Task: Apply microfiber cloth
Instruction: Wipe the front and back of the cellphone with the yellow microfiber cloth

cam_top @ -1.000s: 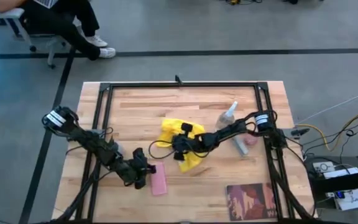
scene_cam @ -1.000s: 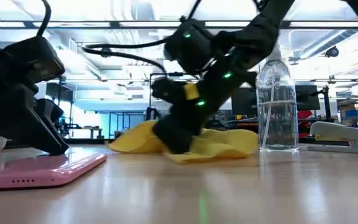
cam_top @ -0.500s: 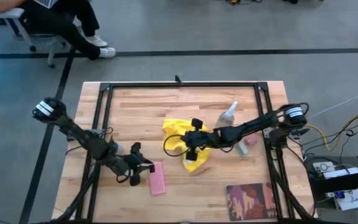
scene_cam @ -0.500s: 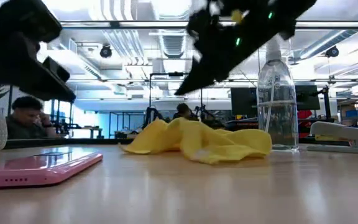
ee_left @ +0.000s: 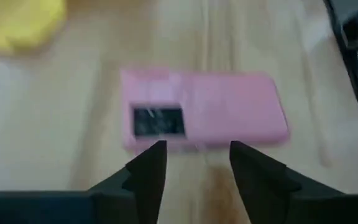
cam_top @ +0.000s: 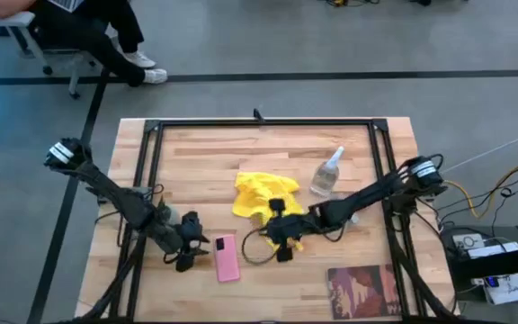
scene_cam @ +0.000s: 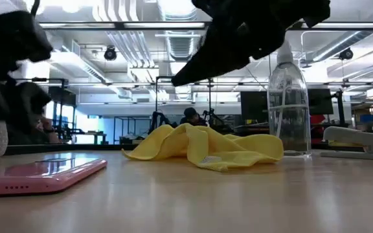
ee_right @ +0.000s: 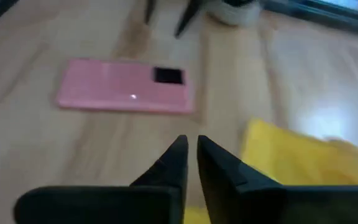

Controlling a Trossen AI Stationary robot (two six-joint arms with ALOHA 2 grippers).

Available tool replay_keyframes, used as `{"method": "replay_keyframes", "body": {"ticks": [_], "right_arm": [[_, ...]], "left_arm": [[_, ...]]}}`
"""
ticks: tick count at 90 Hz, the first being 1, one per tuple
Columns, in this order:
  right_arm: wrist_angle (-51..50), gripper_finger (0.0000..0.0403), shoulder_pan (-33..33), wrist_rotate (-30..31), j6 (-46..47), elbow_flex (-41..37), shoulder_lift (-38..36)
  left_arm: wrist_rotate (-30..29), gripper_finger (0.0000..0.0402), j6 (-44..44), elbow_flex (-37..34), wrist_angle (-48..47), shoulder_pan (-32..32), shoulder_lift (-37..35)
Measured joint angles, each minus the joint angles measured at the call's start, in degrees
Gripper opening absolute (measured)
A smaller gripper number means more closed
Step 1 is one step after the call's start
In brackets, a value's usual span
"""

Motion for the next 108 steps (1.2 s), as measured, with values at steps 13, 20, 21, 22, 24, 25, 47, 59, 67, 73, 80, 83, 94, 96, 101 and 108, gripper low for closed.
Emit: {"method": "replay_keyframes", "body": {"ticks": [13, 20, 21, 22, 24, 25, 47, 59, 67, 73, 80, 83, 94, 96, 101, 108], "right_arm": [[-0.9, 0.0090, 0.5, 0.3, -5.0, 6.0, 6.9], [-3.5, 0.0114, 0.7, 0.3, -10.0, 9.1, 9.8], [-4.1, 0.0117, 0.7, 0.3, -10.7, 9.6, 10.2], [-4.6, 0.0120, 0.7, 0.3, -11.3, 10.2, 10.7], [-5.2, 0.0125, 0.7, 0.4, -12.7, 11.2, 11.5], [-5.5, 0.0128, 0.7, 0.4, -13.5, 11.7, 11.9], [-12.7, 0.0169, 1.2, 8.9, -29.7, 20.5, 21.0], [-13.5, 0.0182, 1.9, 12.5, -37.5, 23.8, 24.7], [-14.4, 0.0185, 2.1, 13.2, -39.2, 25.1, 25.9], [-14.6, 0.0184, 2.3, 13.4, -39.3, 25.4, 25.8], [-14.8, 0.0180, 2.2, 13.3, -39.1, 25.4, 25.1], [-14.9, 0.0177, 2.2, 13.2, -39.1, 25.4, 24.7], [-15.8, 0.0168, 2.2, 13.5, -40.8, 25.2, 22.8], [-16.3, 0.0166, 2.4, 13.6, -41.0, 25.1, 22.2], [-15.3, 0.0162, 2.4, 14.2, -41.4, 25.2, 21.2], [-13.3, 0.0156, 2.4, 13.8, -40.5, 25.8, 20.0]], "left_arm": [[-1.0, 0.0166, -3.5, 0.0, 3.3, -1.8, 6.0], [-3.2, 0.0158, -4.0, 0.0, 5.7, -2.1, 9.9], [-3.4, 0.0157, -4.1, 0.0, 6.0, -2.1, 10.4], [-3.6, 0.0155, -4.0, 0.0, 6.5, -2.1, 11.0], [-4.1, 0.0153, -4.0, 0.0, 7.7, -2.1, 12.2], [-4.4, 0.0152, -4.0, 0.0, 8.3, -2.0, 12.7], [-9.8, 0.0131, -5.0, 0.2, 20.5, -0.6, 22.7], [-9.6, 0.0126, -5.8, 0.4, 24.1, 2.1, 25.8], [-9.3, 0.0125, -5.9, 0.4, 25.5, 3.4, 27.0], [-9.2, 0.0126, -5.8, 0.4, 25.3, 3.9, 27.2], [-9.1, 0.0127, -5.4, 0.4, 25.3, 4.2, 27.2], [-9.2, 0.0127, -5.0, 0.3, 25.3, 4.2, 27.2], [-9.6, 0.0125, -4.4, 0.3, 25.3, 4.3, 27.2], [-9.8, 0.0124, -4.3, 0.3, 25.3, 4.4, 27.2], [-10.1, 0.0121, -3.6, 0.3, 25.5, 4.5, 27.2], [-12.1, 0.0117, -1.9, 0.3, 25.8, 4.8, 27.3]]}}
